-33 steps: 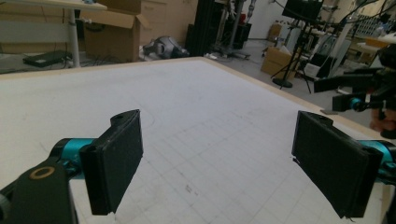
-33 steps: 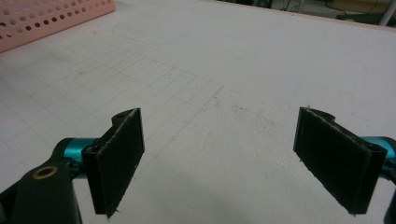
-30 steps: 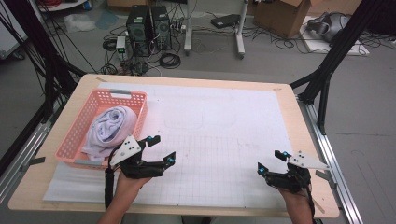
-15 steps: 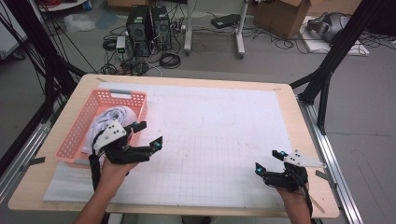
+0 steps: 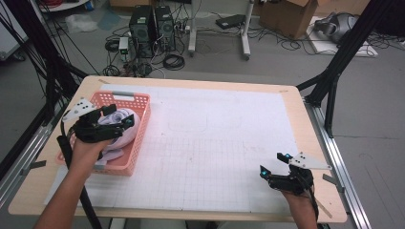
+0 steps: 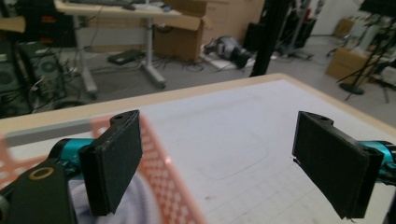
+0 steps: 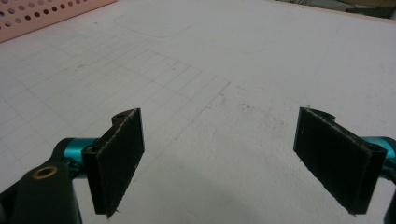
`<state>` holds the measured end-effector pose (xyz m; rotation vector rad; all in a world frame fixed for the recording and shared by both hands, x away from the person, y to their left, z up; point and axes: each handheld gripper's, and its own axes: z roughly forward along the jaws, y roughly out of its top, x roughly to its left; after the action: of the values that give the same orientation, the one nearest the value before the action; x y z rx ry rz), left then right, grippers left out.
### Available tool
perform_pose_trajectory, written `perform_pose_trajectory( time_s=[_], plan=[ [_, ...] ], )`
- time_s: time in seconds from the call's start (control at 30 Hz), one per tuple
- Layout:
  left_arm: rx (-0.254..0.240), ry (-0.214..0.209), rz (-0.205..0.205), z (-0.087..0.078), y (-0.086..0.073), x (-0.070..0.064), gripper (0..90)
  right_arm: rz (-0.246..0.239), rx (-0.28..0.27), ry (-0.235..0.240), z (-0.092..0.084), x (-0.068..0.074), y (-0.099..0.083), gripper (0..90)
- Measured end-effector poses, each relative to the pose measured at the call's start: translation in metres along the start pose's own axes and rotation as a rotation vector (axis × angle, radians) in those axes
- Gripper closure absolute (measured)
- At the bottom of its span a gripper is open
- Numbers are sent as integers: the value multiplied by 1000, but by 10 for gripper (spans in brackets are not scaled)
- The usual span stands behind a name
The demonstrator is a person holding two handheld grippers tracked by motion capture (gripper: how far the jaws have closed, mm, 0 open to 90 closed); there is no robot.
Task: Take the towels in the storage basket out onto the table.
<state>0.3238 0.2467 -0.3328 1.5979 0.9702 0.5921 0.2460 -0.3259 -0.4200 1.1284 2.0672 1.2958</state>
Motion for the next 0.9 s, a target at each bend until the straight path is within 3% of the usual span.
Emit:
perform_pose_trajectory(
  time_s=[0.17, 0.27, 0.4, 0.47, 0.63, 0.77, 0.9],
  plan=[
    [96, 45, 24, 3, -8, 17, 165, 8, 0, -4, -1, -1, 0, 151],
    [152, 84, 13, 6, -16, 26, 165, 6, -2, -4, -1, 0, 0, 151],
    [261, 132, 10, 12, -25, 35, 166, 8, 0, -4, -1, 0, 0, 151],
    [318, 136, 9, 16, -30, 38, 167, 10, 5, 0, -1, -1, 0, 151],
    [498, 164, 54, 36, -40, 38, 170, 10, 7, 4, 1, 0, 0, 151],
    [648, 222, 66, 56, -51, 40, 156, 5, 9, 6, 1, 1, -1, 151],
    [657, 252, 59, 63, -56, 45, 119, 6, 10, 7, 0, 0, -1, 151]
  ],
)
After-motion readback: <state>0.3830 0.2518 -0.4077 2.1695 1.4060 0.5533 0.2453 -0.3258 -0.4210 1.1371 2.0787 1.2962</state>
